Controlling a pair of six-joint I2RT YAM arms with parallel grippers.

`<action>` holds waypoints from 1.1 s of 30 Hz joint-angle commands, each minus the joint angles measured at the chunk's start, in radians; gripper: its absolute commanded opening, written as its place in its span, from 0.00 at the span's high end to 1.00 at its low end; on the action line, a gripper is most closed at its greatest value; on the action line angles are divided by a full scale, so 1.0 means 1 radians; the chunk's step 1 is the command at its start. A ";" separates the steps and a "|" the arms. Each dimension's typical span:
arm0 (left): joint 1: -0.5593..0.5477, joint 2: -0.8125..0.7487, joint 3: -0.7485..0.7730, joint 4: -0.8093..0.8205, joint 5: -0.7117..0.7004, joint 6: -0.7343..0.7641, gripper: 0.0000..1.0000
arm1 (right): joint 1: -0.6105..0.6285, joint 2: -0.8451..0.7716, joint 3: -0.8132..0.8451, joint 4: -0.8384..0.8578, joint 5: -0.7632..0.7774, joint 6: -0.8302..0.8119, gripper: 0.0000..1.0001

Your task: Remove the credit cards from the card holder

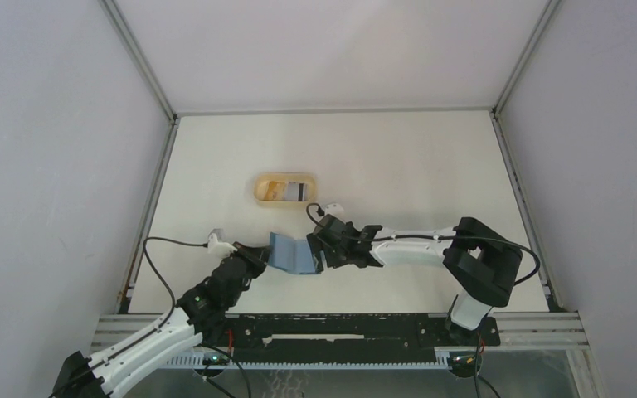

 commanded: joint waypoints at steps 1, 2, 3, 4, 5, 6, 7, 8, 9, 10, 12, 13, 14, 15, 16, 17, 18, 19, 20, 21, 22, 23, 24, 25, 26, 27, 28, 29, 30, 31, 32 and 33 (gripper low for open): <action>0.007 -0.017 -0.098 -0.077 -0.018 -0.002 1.00 | -0.030 -0.013 0.016 0.068 0.010 0.016 0.16; 0.007 -0.019 -0.097 -0.079 -0.019 -0.002 1.00 | -0.035 -0.015 0.016 0.072 0.010 0.016 0.19; 0.007 -0.020 -0.097 -0.080 -0.020 -0.001 1.00 | -0.038 -0.014 0.017 0.073 0.008 0.015 0.22; 0.007 -0.019 -0.096 -0.080 -0.020 -0.002 1.00 | -0.041 -0.014 0.018 0.074 0.005 0.013 0.24; 0.006 -0.019 -0.099 -0.081 -0.020 -0.002 1.00 | -0.042 -0.012 0.018 0.074 0.002 0.012 0.28; 0.007 -0.019 -0.099 -0.081 -0.022 -0.003 1.00 | -0.043 -0.011 0.017 0.075 -0.001 0.012 0.31; 0.007 -0.019 -0.099 -0.081 -0.022 -0.003 1.00 | -0.043 -0.007 0.017 0.077 -0.005 0.011 0.37; 0.006 -0.018 -0.097 -0.080 -0.021 -0.003 1.00 | -0.044 -0.003 0.018 0.080 -0.012 0.012 0.42; 0.007 -0.016 -0.097 -0.081 -0.022 -0.002 1.00 | -0.045 0.000 0.018 0.085 -0.019 0.011 0.49; 0.007 -0.014 -0.097 -0.080 -0.022 -0.002 1.00 | -0.046 0.006 0.017 0.090 -0.025 0.011 0.55; 0.007 -0.012 -0.096 -0.080 -0.020 -0.002 1.00 | -0.049 0.018 0.018 0.095 -0.037 0.012 0.66; 0.007 -0.011 -0.098 -0.077 -0.018 -0.001 1.00 | -0.051 0.025 0.022 0.093 -0.041 0.011 0.71; 0.007 -0.010 -0.098 -0.075 -0.015 -0.002 1.00 | -0.053 0.030 0.026 0.089 -0.042 0.009 0.75; 0.007 -0.008 -0.101 -0.071 -0.012 -0.004 1.00 | -0.055 0.035 0.029 0.089 -0.044 0.006 0.83; 0.007 -0.009 -0.104 -0.068 -0.009 -0.005 1.00 | -0.057 0.039 0.031 0.089 -0.048 0.004 0.92; 0.006 -0.007 -0.107 -0.064 -0.005 -0.007 1.00 | -0.062 0.042 0.031 0.090 -0.052 0.003 1.00; 0.007 -0.007 -0.109 -0.062 -0.001 -0.010 1.00 | -0.067 0.043 0.031 0.092 -0.054 -0.001 1.00; 0.007 -0.007 -0.110 -0.062 0.002 -0.012 1.00 | -0.072 0.043 0.031 0.093 -0.056 -0.005 1.00; 0.007 -0.003 -0.112 -0.056 0.007 -0.012 1.00 | -0.076 0.043 0.031 0.093 -0.057 -0.006 1.00; 0.007 -0.001 -0.113 -0.053 0.012 -0.012 1.00 | -0.081 0.040 0.031 0.095 -0.058 -0.010 1.00; 0.007 0.003 -0.115 -0.050 0.017 -0.012 1.00 | -0.087 0.040 0.031 0.094 -0.059 -0.014 1.00; 0.006 0.007 -0.116 -0.048 0.020 -0.013 1.00 | -0.095 0.038 0.031 0.097 -0.061 -0.017 1.00; 0.006 0.011 -0.115 -0.044 0.024 -0.015 1.00 | -0.102 0.039 0.031 0.099 -0.063 -0.020 1.00; 0.007 0.015 -0.115 -0.041 0.027 -0.016 1.00 | -0.107 0.039 0.034 0.098 -0.066 -0.026 1.00; 0.007 0.021 -0.115 -0.035 0.030 -0.016 1.00 | -0.113 0.041 0.038 0.093 -0.068 -0.032 1.00; 0.007 0.026 -0.115 -0.030 0.034 -0.017 1.00 | -0.116 0.043 0.044 0.090 -0.068 -0.037 1.00; 0.006 0.030 -0.116 -0.024 0.036 -0.017 0.99 | -0.120 0.046 0.051 0.087 -0.068 -0.042 1.00; 0.007 0.035 -0.117 -0.018 0.039 -0.017 0.99 | -0.123 0.048 0.055 0.087 -0.070 -0.046 1.00; 0.007 0.039 -0.118 -0.014 0.042 -0.018 0.98 | -0.126 0.050 0.058 0.087 -0.071 -0.050 1.00; 0.006 0.040 -0.119 -0.012 0.043 -0.018 0.98 | -0.129 0.051 0.061 0.088 -0.072 -0.052 1.00; 0.007 0.042 -0.118 -0.009 0.046 -0.018 0.98 | -0.131 0.052 0.063 0.087 -0.072 -0.053 1.00; 0.007 0.041 -0.119 -0.009 0.047 -0.018 0.97 | -0.132 0.054 0.065 0.087 -0.072 -0.055 1.00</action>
